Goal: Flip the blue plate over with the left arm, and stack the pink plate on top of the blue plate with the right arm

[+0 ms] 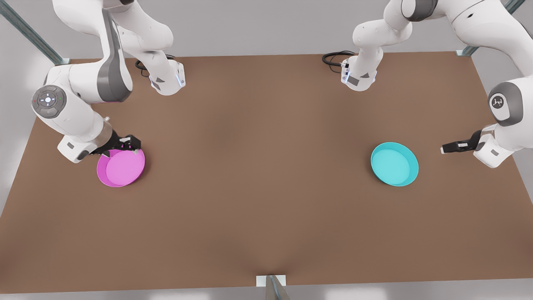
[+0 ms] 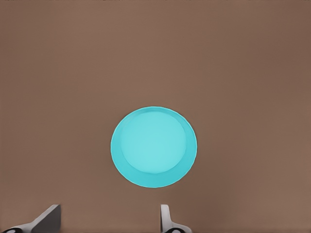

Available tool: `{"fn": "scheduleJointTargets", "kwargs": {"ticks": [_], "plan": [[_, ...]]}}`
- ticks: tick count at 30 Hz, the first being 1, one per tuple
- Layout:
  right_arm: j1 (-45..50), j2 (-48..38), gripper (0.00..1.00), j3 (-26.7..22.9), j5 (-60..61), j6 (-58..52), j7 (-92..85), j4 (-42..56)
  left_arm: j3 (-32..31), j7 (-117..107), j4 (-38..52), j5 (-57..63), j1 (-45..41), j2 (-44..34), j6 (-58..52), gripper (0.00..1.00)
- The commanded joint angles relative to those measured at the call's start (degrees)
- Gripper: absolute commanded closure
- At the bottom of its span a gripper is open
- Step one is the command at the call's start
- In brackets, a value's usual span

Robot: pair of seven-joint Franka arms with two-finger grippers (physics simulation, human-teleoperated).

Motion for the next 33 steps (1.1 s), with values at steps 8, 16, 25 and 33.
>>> {"fn": "scheduleJointTargets", "kwargs": {"ticks": [8, 16, 25, 33], "plan": [[-6.0, 4.1, 0.0, 0.2, 0.7, -4.1, 0.0, -0.9, 0.5, 25.9, -13.3, -16.7, 12.8, 12.5, 15.4, 0.0], [-15.9, 5.6, 0.0, 0.2, 1.7, -4.4, -11.3, -2.3, 0.4, 28.7, -15.1, -17.5, 12.8, 20.2, 19.4, 0.0], [-20.0, 9.5, 0.0, 0.2, 6.9, -2.3, -16.9, -2.0, 0.2, 33.3, -15.2, -17.0, 12.5, 22.8, 20.7, 0.14], [-20.0, 10.9, 0.0, 0.2, 7.8, -1.8, -17.4, -1.7, 0.1, 33.1, -15.3, -17.0, 12.3, 23.6, 20.7, 0.33]]}}
